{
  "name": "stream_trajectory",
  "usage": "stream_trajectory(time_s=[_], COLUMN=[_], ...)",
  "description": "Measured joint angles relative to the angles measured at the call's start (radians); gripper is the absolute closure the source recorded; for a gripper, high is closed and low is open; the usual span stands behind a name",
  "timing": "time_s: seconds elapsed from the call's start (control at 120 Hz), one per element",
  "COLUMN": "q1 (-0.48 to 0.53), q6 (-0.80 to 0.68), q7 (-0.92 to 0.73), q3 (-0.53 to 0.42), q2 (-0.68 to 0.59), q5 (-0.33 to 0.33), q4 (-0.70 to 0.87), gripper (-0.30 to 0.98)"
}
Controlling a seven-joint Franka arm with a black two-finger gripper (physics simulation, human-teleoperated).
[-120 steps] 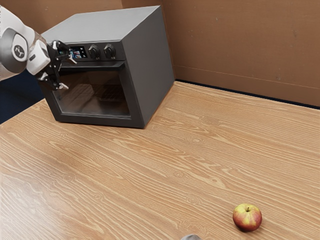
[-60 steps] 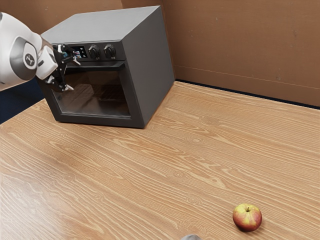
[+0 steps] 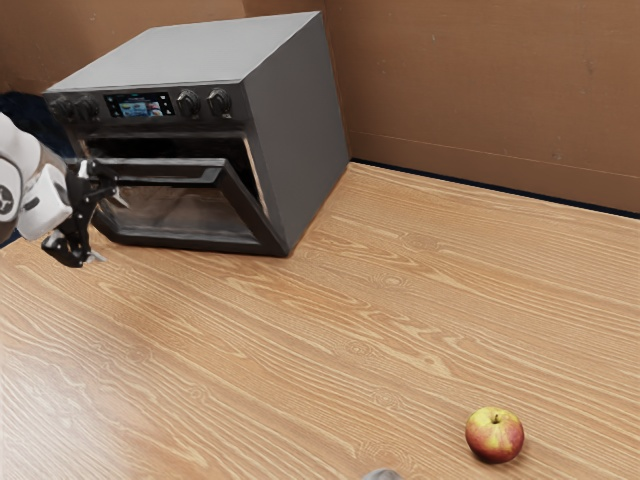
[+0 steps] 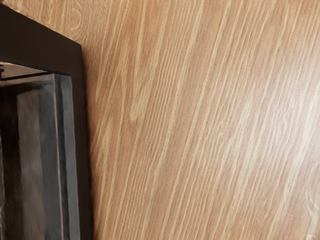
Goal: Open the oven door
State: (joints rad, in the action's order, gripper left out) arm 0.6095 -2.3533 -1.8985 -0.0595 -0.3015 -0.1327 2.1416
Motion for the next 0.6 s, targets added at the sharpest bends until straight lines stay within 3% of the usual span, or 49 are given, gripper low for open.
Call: stream_trajectory(time_s=[0.042, 0.075, 0.108, 0.133, 0.167, 0.233, 0.283, 0.333, 0.392, 0.433, 0.6], q1=[0.003, 0.004, 0.004, 0.004, 0.002, 0.004, 0.002, -0.014, -0.288, -0.395, -0.497], q6=[0.005, 0.041, 0.092, 0.139, 0.216, 0.382, 0.497, 0.602, 0.696, 0.741, 0.85], q7=[0.004, 0.009, 0.022, 0.036, 0.07, 0.19, 0.313, 0.438, 0.575, 0.665, 0.966], q3=[0.042, 0.06, 0.073, 0.067, 0.015, -0.149, -0.268, -0.324, -0.135, -0.044, 0.039], q2=[-0.205, -0.382, -0.514, -0.529, -0.453, -0.178, 0.001, 0.142, 0.258, 0.302, 0.344], q5=[0.005, 0.004, -0.021, -0.042, -0.063, -0.055, -0.016, 0.013, 0.064, 0.09, 0.142], q4=[0.179, 0.231, 0.155, 0.04, -0.188, -0.604, -0.748, -0.826, -0.847, -0.822, -0.797], gripper=[0.01, 0.01, 0.01, 0.01, 0.0, 0.0, 0.0, 0.0, 0.0, 0.0, 0.0])
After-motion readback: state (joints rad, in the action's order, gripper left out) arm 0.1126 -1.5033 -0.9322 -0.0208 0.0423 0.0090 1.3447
